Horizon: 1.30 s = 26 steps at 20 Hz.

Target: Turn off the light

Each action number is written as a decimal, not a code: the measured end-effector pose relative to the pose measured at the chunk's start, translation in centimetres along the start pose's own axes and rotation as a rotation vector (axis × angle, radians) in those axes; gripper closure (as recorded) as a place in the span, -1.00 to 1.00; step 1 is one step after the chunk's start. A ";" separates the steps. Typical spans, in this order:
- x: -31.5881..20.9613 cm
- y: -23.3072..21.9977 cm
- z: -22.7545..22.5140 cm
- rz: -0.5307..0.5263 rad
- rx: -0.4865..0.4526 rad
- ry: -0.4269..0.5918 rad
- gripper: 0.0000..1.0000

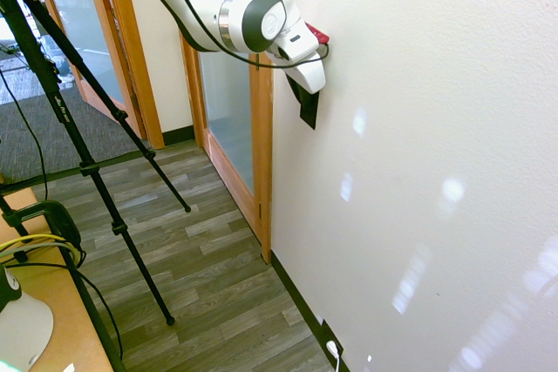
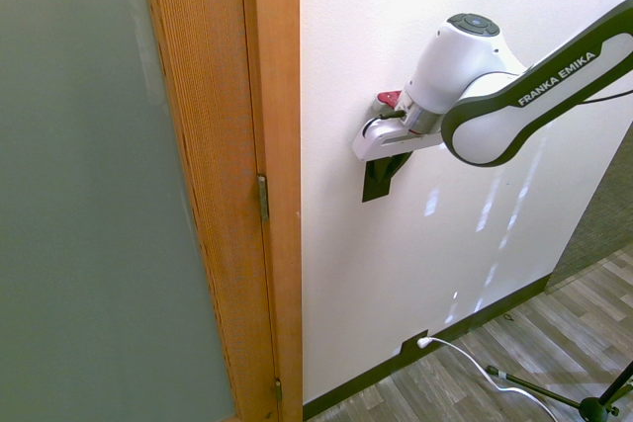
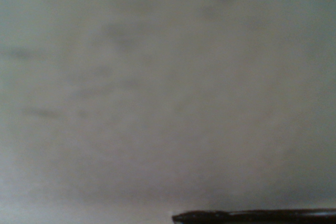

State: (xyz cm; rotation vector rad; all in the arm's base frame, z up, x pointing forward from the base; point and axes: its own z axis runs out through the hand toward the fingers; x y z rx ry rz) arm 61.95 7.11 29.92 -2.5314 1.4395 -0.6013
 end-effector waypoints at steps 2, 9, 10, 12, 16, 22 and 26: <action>0.1 0.2 0.0 0.006 -0.001 0.006 1.00; -0.1 0.1 0.5 0.011 -0.009 0.008 1.00; -0.2 0.1 0.7 0.011 -0.013 0.006 1.00; -0.4 0.2 1.5 0.010 -0.017 0.004 1.00; -0.3 0.2 1.5 -0.002 -0.016 -0.007 -1.00; -0.2 0.6 1.4 -0.001 0.006 -0.011 -1.00; -0.9 0.9 1.3 -0.007 0.046 -0.006 -1.00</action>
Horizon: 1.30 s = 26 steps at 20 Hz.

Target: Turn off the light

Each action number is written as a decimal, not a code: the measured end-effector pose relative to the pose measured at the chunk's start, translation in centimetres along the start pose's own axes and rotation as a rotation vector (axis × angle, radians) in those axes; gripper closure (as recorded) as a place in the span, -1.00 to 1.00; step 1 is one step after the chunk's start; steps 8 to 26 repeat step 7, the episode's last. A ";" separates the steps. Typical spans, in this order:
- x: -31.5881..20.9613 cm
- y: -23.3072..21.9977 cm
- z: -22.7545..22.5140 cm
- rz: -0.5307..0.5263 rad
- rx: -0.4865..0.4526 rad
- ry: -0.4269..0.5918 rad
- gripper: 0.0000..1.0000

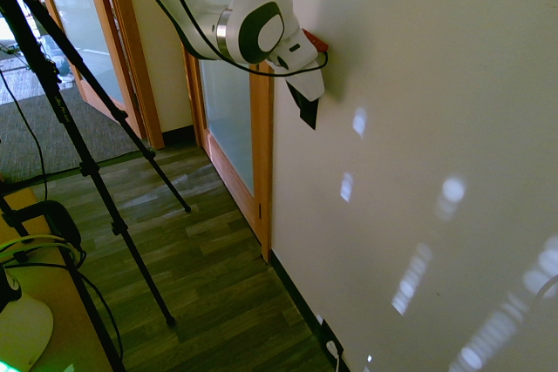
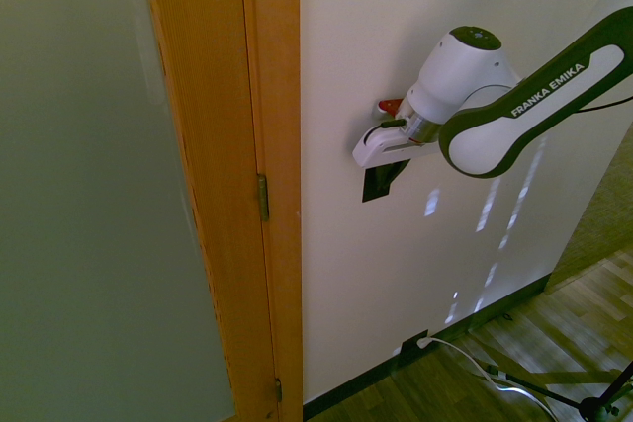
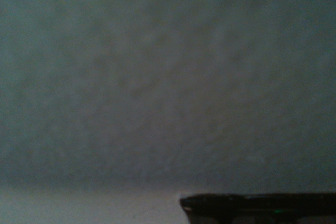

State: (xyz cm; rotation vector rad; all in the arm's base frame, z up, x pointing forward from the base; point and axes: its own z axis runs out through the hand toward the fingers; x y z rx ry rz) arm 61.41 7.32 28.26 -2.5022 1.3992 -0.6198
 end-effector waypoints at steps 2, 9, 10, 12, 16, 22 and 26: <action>-0.3 0.1 -0.1 -0.004 0.014 0.002 -1.00; -2.4 2.7 -1.1 -0.014 0.061 0.013 -1.00; -2.4 2.7 -1.1 -0.014 0.061 0.013 -1.00; -2.4 2.7 -1.1 -0.014 0.061 0.013 -1.00; -2.4 2.7 -1.1 -0.014 0.061 0.013 -1.00; -2.4 2.7 -1.1 -0.014 0.061 0.013 -1.00; -2.4 2.7 -1.1 -0.014 0.061 0.013 -1.00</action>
